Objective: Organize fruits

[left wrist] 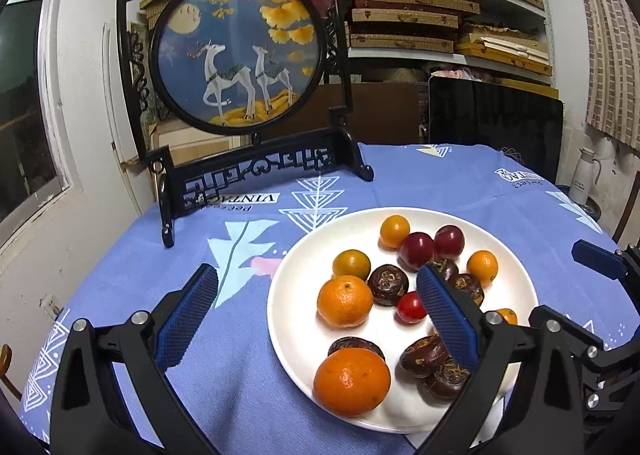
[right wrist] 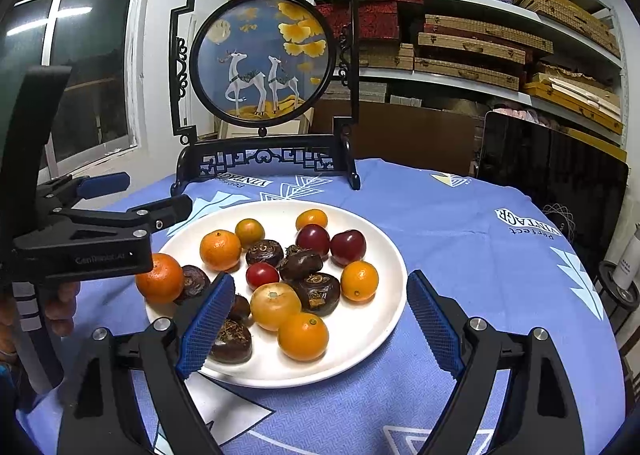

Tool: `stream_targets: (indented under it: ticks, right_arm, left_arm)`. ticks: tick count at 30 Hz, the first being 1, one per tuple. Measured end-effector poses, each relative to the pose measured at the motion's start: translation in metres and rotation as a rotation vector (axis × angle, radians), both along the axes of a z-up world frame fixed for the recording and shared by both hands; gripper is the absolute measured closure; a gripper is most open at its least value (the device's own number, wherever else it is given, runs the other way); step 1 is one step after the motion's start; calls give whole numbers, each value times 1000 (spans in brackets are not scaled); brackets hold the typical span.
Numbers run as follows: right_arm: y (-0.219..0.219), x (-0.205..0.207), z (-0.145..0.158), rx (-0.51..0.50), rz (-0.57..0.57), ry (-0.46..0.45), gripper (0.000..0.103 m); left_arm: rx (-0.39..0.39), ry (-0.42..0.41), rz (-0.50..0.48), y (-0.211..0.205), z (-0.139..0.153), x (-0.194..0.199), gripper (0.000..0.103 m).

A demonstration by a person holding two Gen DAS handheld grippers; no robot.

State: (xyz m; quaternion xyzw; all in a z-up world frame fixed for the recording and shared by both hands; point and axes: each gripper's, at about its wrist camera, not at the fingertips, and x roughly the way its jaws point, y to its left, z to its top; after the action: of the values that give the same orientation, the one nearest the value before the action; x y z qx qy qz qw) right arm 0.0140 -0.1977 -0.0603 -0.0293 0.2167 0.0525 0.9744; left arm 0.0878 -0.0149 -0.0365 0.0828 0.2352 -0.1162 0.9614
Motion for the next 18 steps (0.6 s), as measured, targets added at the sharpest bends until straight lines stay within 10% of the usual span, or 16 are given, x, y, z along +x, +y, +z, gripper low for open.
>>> stream_targets:
  ticks: [18]
  right_arm:
    - [-1,-2,1,-8,-16,-15,10]
  left_arm:
    - [-15,56,62,8,-4,12,6]
